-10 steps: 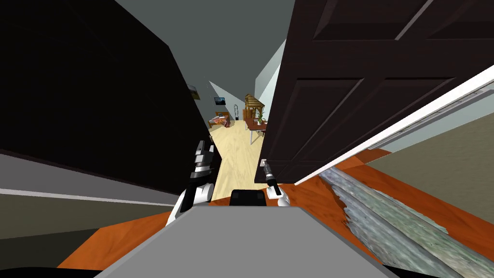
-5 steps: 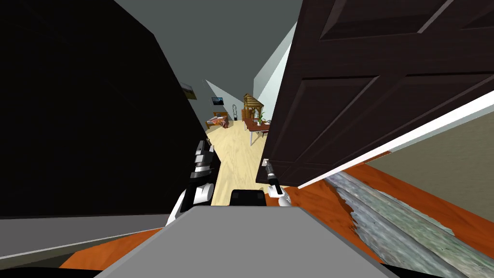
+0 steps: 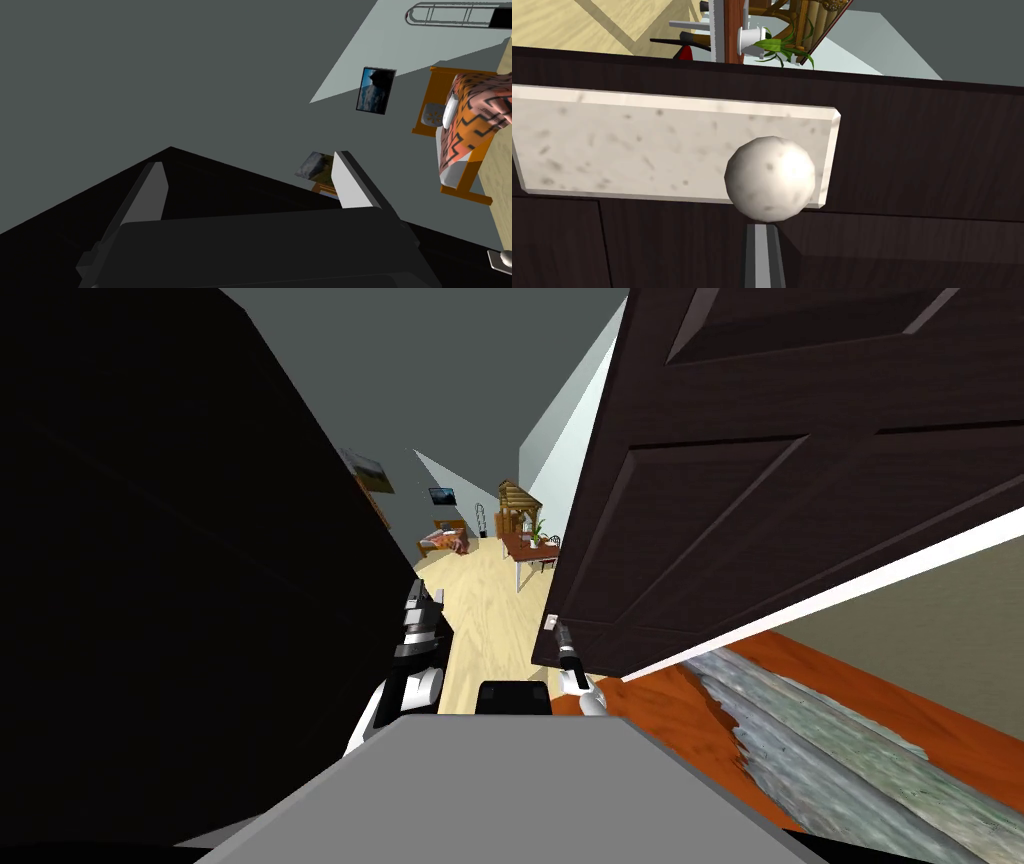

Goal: Push the door open

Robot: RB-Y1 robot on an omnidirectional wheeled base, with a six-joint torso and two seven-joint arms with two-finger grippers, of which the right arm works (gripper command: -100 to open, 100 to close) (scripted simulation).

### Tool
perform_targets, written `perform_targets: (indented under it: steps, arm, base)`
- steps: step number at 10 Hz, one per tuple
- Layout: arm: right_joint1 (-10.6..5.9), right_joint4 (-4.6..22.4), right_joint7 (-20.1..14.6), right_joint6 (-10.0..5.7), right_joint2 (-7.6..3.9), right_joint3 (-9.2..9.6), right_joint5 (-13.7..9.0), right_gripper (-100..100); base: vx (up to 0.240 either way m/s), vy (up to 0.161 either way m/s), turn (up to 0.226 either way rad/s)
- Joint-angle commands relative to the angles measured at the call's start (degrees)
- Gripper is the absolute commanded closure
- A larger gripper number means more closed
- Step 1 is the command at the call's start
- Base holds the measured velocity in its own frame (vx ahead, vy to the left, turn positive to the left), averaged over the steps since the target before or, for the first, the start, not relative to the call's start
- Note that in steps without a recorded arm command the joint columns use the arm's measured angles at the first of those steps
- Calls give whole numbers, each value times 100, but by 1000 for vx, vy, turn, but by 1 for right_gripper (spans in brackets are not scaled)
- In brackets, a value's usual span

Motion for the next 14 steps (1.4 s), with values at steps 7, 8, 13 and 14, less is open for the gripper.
perform_targets:
  steps: [7,8,13,14]
  arm:
    - [40,-91,5,54,84,48,1,-100]
    - [47,-76,11,25,67,35,-7,-100]
    - [55,-31,30,-62,53,-8,-32,-100]
    - [56,-21,34,-82,57,-17,-38,-100]
  base:
    - [-192,61,-26]
    - [104,21,28]
    - [200,-25,27]
    - [207,-16,28]
